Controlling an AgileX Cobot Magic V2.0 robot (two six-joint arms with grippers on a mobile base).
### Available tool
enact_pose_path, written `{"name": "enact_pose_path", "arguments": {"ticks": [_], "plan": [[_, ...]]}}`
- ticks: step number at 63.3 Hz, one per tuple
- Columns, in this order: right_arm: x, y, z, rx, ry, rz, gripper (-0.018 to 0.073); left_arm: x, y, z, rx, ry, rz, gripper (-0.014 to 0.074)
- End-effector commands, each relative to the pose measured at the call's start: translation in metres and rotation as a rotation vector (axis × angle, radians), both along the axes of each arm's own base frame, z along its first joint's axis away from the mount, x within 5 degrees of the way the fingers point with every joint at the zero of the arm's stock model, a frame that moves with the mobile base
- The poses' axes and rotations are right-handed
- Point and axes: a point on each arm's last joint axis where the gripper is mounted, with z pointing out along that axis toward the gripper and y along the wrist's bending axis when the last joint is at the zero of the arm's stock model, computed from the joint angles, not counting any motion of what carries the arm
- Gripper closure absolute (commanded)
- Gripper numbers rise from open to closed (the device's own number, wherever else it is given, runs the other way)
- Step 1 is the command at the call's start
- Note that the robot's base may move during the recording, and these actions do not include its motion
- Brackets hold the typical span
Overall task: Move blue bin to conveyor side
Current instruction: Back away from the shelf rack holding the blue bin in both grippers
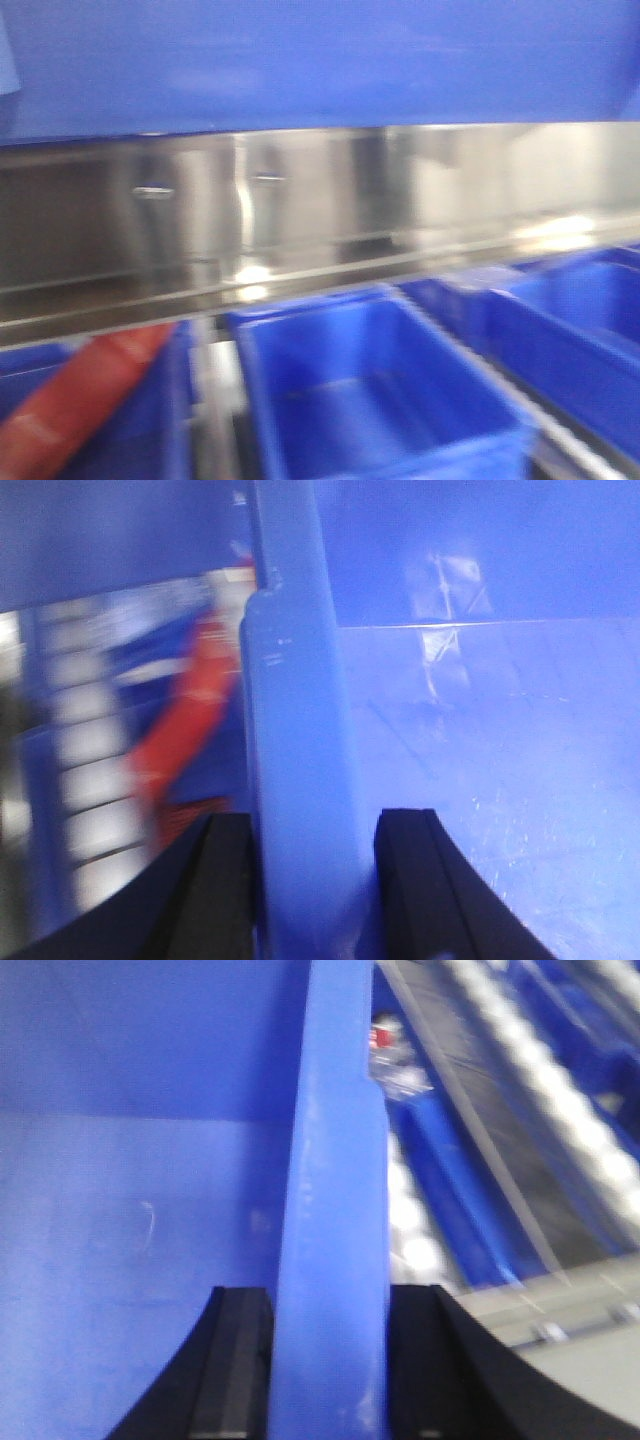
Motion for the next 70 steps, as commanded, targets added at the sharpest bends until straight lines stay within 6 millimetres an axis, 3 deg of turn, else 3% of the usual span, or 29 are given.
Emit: {"name": "enact_pose_path", "arguments": {"ticks": [1,70], "plan": [[-0.0027,-0.0018,0.0163,0.014,-0.136,0.001,0.0634,-0.0047,-0.0028,0.0154,-0.026,-0.125,-0.030,0.0616],[-0.0027,-0.0018,0.0163,0.014,-0.136,0.001,0.0634,-0.0031,-0.0031,0.0180,-0.031,-0.159,-0.030,0.0616]]}}
